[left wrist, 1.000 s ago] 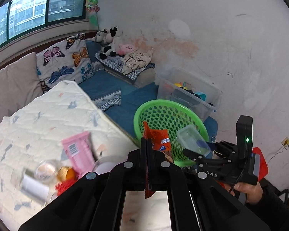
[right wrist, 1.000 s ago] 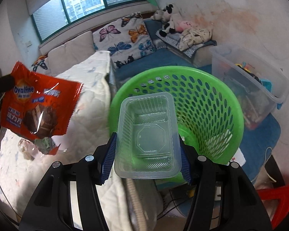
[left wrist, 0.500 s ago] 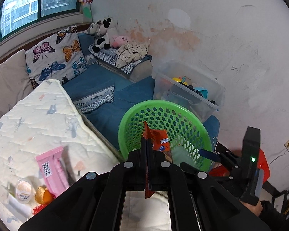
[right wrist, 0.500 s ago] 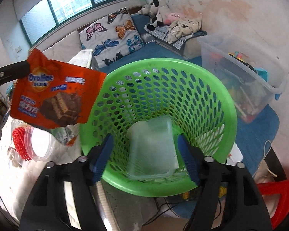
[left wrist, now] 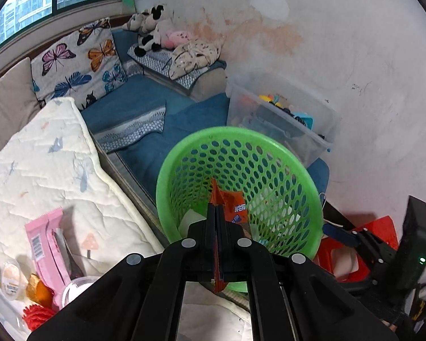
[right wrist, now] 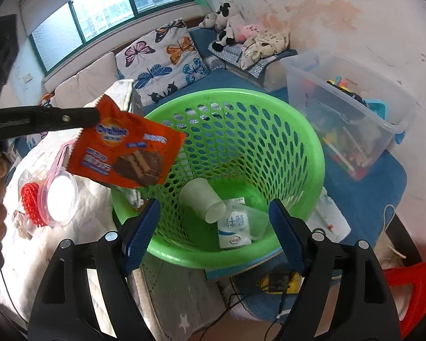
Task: Collect trash
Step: 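Release the clear box and snack wrapper into the green basket, then return both grippers over the table toward the crumpled tissue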
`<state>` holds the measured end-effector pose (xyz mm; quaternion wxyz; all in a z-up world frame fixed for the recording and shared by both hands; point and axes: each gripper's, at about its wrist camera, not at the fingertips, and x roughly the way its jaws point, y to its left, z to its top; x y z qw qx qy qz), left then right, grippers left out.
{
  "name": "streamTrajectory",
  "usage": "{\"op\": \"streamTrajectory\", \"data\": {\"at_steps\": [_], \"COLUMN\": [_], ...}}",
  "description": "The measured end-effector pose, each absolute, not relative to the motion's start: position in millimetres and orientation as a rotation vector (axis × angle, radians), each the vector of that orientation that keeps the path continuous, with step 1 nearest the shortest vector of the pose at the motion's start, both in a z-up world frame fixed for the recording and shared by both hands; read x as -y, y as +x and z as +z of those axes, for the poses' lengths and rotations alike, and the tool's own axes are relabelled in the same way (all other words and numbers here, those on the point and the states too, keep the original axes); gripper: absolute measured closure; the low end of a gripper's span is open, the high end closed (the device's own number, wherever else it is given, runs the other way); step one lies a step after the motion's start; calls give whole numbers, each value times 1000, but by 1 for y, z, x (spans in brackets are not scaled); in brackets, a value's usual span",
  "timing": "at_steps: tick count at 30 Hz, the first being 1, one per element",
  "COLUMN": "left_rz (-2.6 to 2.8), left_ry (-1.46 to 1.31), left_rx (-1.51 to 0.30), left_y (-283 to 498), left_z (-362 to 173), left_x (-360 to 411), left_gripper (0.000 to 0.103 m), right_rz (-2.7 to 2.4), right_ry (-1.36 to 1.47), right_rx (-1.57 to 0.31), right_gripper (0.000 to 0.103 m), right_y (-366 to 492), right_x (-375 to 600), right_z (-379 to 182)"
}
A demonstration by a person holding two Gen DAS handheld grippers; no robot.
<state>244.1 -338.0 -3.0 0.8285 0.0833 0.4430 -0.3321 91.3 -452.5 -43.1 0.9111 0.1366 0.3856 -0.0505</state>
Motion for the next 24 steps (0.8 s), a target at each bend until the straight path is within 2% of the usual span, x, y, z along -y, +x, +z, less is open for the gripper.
{"op": "streamTrajectory", "data": {"at_steps": [10, 12, 14, 15, 19, 20, 23, 24], "left_rz": [-708, -701, -674, -663, -635, -626, -589, -578], "left_ry": [191, 182, 178, 178, 157, 152, 140, 134], "left_rx": [-960, -967, -950, -942, -924, -919, -896, -894], "left_y": [236, 233, 228, 227, 216, 214, 205, 203], "left_z": [-12, -12, -10, -8, -2, -1, 5, 6], "left_x": [329, 322, 310, 306, 278, 271, 247, 238], "left_gripper": [99, 90, 66, 58, 51, 44, 37, 31], "right_rz": [-81, -73, -64, -57, -29, -20, -2, 5], "right_ry": [295, 286, 282, 280, 274, 269, 259, 260], "right_rx": [-777, -774, -771, -769, -761, -759, -760, -760], "right_gripper": [24, 23, 22, 22, 21, 20, 19, 18], "right_y": [79, 76, 73, 72, 64, 63, 60, 59], "right_x": [441, 435, 429, 425, 406, 401, 387, 383], "right_z": [-34, -32, -30, -29, -25, -24, -23, -23]}}
